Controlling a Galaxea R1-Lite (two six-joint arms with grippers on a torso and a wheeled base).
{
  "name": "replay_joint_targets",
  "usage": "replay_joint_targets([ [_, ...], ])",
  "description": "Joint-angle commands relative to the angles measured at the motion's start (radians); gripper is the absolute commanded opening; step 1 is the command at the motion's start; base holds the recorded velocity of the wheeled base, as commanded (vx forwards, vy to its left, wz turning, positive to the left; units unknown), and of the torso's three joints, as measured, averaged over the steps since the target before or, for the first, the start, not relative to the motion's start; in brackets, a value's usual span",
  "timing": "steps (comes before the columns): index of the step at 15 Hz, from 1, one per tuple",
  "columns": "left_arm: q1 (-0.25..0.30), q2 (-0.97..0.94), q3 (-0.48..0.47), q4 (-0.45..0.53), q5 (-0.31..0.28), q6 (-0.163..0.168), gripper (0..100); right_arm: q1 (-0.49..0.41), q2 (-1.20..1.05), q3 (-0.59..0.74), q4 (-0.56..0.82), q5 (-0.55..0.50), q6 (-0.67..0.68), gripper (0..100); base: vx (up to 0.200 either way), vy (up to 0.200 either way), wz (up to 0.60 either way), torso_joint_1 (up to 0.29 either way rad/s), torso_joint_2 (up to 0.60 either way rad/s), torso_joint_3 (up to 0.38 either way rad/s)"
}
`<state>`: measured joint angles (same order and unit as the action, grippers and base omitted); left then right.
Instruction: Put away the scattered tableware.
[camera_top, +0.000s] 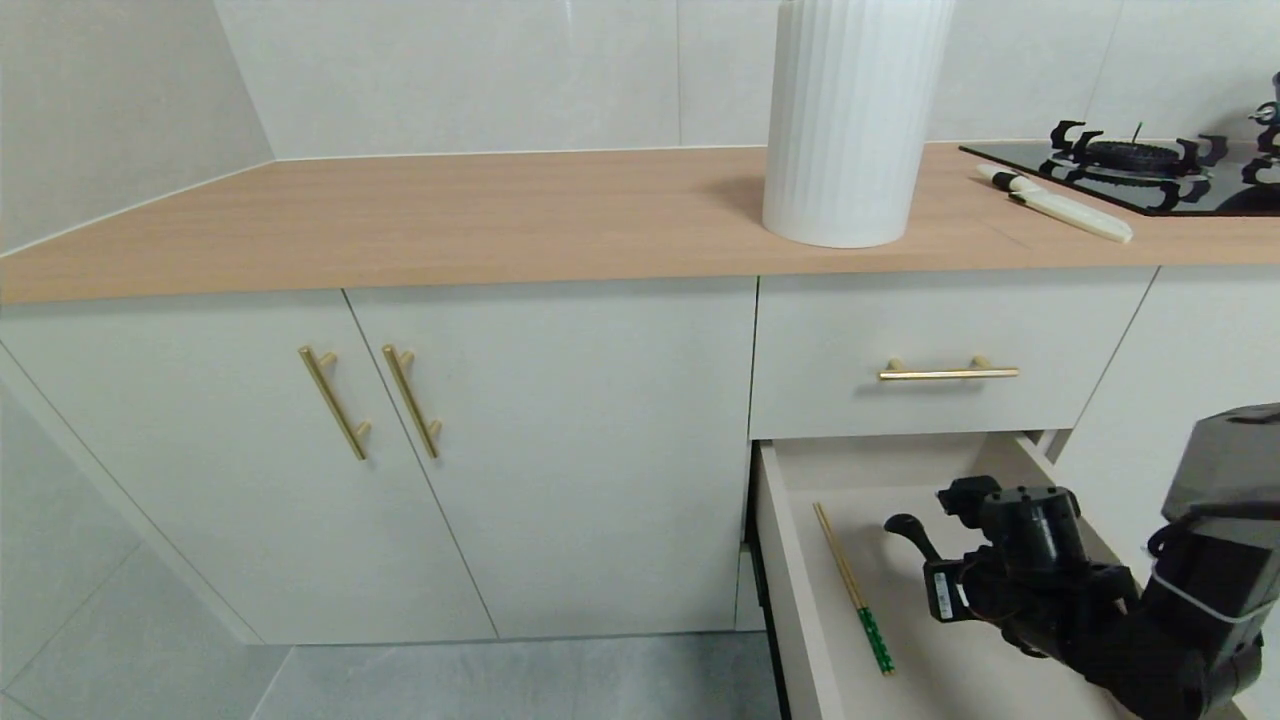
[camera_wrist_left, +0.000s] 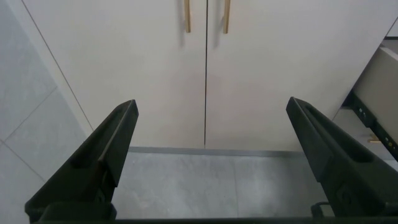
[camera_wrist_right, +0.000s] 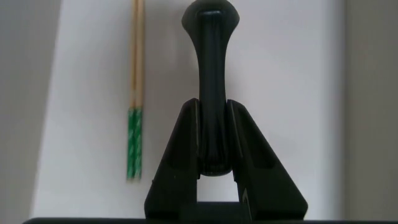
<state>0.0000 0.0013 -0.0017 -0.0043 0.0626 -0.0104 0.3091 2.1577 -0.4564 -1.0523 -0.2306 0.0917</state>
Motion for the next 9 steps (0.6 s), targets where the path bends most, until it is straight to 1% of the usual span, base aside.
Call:
replay_joint_targets([
  [1,0.0,0.0,0.0,0.0,0.0,0.0,100,0.004,0.153,0.021,-0.081,-0.01,-0.001,0,0.0,0.0,0.0,0.0,0.0,0.0],
  [4,0.0,0.0,0.0,0.0,0.0,0.0,100,-0.019,0.174,0.013,-0.092,-0.01,-0.001,0,0.0,0.0,0.0,0.0,0.0,0.0],
  [9,0.0,0.0,0.0,0.0,0.0,0.0,100,-0.027,0.199,0.008,-0.097,-0.01,-0.001,0,0.0,0.0,0.0,0.0,0.0,0.0],
])
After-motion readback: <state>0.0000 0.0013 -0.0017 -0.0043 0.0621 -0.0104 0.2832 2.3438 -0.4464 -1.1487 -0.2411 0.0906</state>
